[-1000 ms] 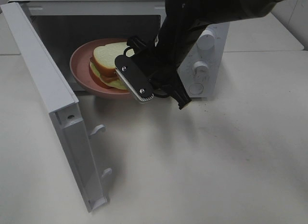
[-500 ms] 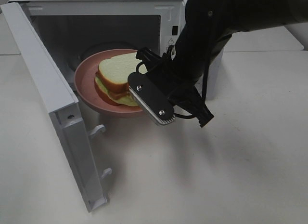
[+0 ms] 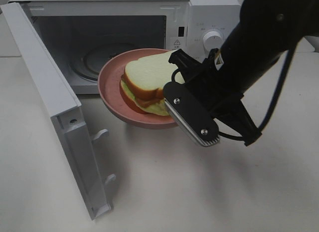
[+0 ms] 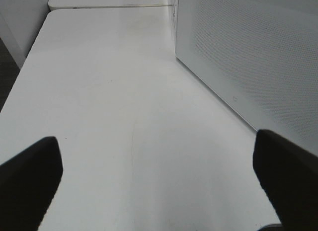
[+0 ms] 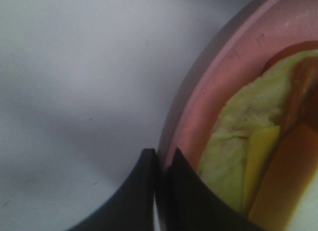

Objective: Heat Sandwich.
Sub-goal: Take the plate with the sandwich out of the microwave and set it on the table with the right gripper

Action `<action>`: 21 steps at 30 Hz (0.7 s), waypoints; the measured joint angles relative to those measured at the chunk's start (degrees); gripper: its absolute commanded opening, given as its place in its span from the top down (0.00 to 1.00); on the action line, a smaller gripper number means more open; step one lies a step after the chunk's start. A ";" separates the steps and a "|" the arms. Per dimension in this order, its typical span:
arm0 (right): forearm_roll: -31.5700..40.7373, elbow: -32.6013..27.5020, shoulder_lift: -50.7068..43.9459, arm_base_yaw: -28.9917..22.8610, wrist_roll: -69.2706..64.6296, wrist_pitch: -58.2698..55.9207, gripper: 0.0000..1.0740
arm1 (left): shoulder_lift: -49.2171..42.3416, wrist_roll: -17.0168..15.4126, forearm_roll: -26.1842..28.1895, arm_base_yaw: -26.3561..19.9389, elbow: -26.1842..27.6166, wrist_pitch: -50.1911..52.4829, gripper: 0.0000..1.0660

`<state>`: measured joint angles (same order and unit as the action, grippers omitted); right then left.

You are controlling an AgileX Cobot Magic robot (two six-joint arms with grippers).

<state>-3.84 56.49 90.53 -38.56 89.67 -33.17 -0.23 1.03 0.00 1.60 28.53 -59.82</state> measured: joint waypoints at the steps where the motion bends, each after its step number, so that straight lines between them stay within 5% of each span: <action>1: 0.00 0.00 0.00 0.00 0.00 0.00 1.00 | 0.00 0.00 0.00 0.00 0.00 0.00 0.05; 21: -3.27 -15.53 -16.90 0.00 -10.31 -4.41 1.00 | 0.00 0.00 0.00 0.00 0.00 0.00 0.05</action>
<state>-7.10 40.97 73.63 -38.56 79.35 -37.59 -0.23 1.03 0.00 1.60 28.53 -59.82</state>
